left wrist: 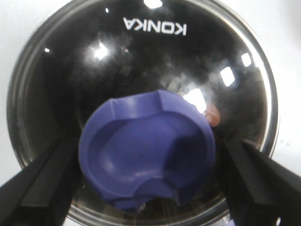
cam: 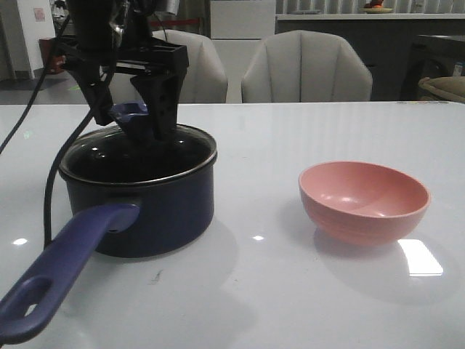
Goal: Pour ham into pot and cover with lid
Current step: 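Open the left gripper and raise it off the knob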
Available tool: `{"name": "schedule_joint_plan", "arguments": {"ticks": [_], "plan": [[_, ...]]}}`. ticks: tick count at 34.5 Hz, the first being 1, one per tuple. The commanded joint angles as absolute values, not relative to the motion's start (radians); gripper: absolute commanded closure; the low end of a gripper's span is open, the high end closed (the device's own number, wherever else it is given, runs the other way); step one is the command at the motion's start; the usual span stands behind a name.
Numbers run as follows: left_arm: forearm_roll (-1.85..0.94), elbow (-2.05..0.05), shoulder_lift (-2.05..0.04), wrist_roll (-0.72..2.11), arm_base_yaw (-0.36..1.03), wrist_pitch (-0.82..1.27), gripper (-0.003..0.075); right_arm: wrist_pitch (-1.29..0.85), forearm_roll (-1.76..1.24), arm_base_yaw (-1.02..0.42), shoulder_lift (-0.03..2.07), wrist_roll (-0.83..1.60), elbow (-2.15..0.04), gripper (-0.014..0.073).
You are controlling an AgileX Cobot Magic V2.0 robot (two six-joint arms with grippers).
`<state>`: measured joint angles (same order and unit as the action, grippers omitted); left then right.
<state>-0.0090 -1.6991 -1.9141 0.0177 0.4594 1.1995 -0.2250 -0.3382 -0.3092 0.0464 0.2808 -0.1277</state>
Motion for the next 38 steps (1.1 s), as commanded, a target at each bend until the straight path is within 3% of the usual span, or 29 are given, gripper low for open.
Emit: {"name": "schedule_joint_plan", "arguments": {"ticks": [1,10,19,38], "plan": [[-0.007,-1.75,-1.858,0.018,0.464,1.2,0.0117,-0.155,-0.343,-0.31,0.057,0.29,-0.155,0.0431],[-0.022,-1.854,-1.839,0.018,0.464,1.236,0.0117,-0.155,-0.343,-0.31,0.057,0.29,-0.155,0.0431],[-0.022,-1.821,-1.717,0.055,0.464,1.249,0.0117,-0.155,-0.343,-0.31,0.057,0.29,-0.155,0.0431],[-0.056,-1.252,-1.23,0.091,0.464,0.976,0.0117,-0.155,-0.343,-0.31,0.057,0.29,-0.155,0.0431]]}}
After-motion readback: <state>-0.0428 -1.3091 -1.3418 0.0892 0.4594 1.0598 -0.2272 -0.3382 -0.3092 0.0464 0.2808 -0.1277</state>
